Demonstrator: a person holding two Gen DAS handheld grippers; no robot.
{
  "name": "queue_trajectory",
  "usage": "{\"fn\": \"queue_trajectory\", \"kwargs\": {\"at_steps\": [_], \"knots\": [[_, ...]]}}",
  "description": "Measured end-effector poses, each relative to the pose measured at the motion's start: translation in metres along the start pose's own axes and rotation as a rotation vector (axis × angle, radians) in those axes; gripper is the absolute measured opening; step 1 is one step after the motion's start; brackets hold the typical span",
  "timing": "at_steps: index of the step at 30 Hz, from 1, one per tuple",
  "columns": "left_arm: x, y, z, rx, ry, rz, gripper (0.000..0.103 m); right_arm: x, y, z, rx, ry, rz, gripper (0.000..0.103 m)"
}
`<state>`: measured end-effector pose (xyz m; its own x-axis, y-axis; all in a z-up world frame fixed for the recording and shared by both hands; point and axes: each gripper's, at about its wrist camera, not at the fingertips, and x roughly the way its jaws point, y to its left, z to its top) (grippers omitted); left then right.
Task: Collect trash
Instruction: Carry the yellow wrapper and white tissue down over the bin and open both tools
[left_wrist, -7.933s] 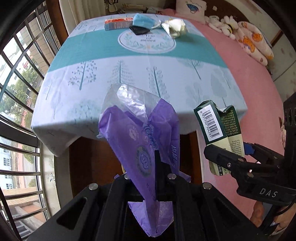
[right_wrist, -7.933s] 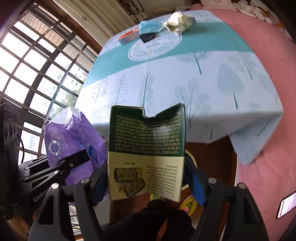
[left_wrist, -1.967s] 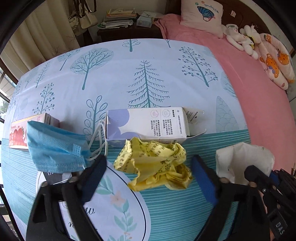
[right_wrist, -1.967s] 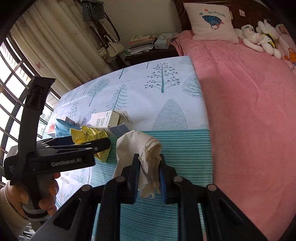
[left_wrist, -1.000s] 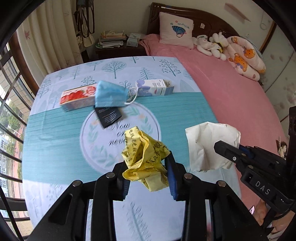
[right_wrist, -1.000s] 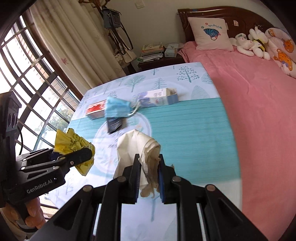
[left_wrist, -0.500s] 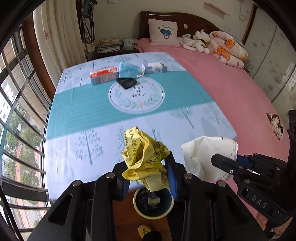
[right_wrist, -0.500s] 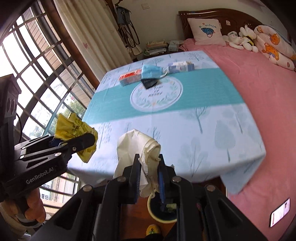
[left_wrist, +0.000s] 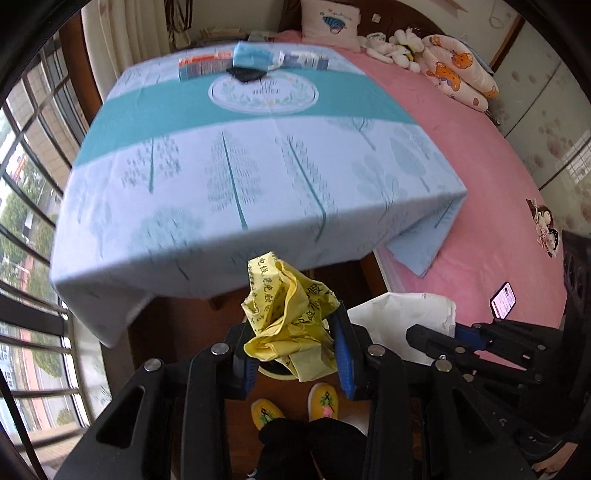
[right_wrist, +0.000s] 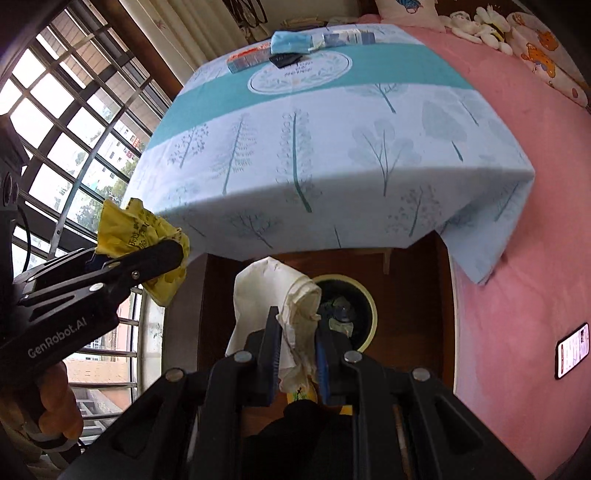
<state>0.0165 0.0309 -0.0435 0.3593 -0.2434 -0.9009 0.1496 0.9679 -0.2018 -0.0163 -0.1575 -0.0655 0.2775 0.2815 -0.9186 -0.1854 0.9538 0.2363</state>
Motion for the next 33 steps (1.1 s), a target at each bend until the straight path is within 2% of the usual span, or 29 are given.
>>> {"fn": "queue_trajectory", "kwargs": {"at_steps": [8, 16, 19, 22, 24, 26, 28, 29, 30, 33], "knots": [[0.108, -0.001, -0.046, -0.095, 0.089, 0.004, 0.033, 0.1, -0.042, -0.04, 0.042, 0.095, -0.014, 0.016], [0.234, 0.009, -0.078, -0.115, 0.143, 0.021, 0.035, 0.224, -0.092, -0.057, 0.1, 0.138, -0.011, 0.017], [0.273, 0.015, -0.086, -0.107, 0.147, 0.049, 0.038, 0.265, -0.105, -0.061, 0.115, 0.141, -0.007, 0.019], [0.302, 0.022, -0.095, -0.096, 0.149, 0.07, 0.051, 0.299, -0.115, -0.066, 0.149, 0.16, 0.017, 0.025], [0.317, 0.027, -0.1, -0.09, 0.158, 0.093, 0.077, 0.321, -0.122, -0.068, 0.177, 0.175, 0.03, 0.029], [0.327, 0.033, -0.104, -0.097, 0.161, 0.116, 0.089, 0.335, -0.127, -0.069, 0.196, 0.181, 0.032, 0.035], [0.334, 0.039, -0.106, -0.109, 0.154, 0.142, 0.091, 0.343, -0.13, -0.071, 0.207, 0.184, 0.04, 0.048], [0.337, 0.042, -0.109, -0.117, 0.16, 0.154, 0.097, 0.346, -0.132, -0.071, 0.21, 0.188, 0.039, 0.051], [0.339, 0.046, -0.11, -0.125, 0.162, 0.162, 0.101, 0.347, -0.131, -0.072, 0.21, 0.189, 0.039, 0.054], [0.338, 0.055, -0.11, -0.14, 0.148, 0.179, 0.101, 0.344, -0.129, -0.07, 0.196, 0.181, 0.035, 0.055]]}}
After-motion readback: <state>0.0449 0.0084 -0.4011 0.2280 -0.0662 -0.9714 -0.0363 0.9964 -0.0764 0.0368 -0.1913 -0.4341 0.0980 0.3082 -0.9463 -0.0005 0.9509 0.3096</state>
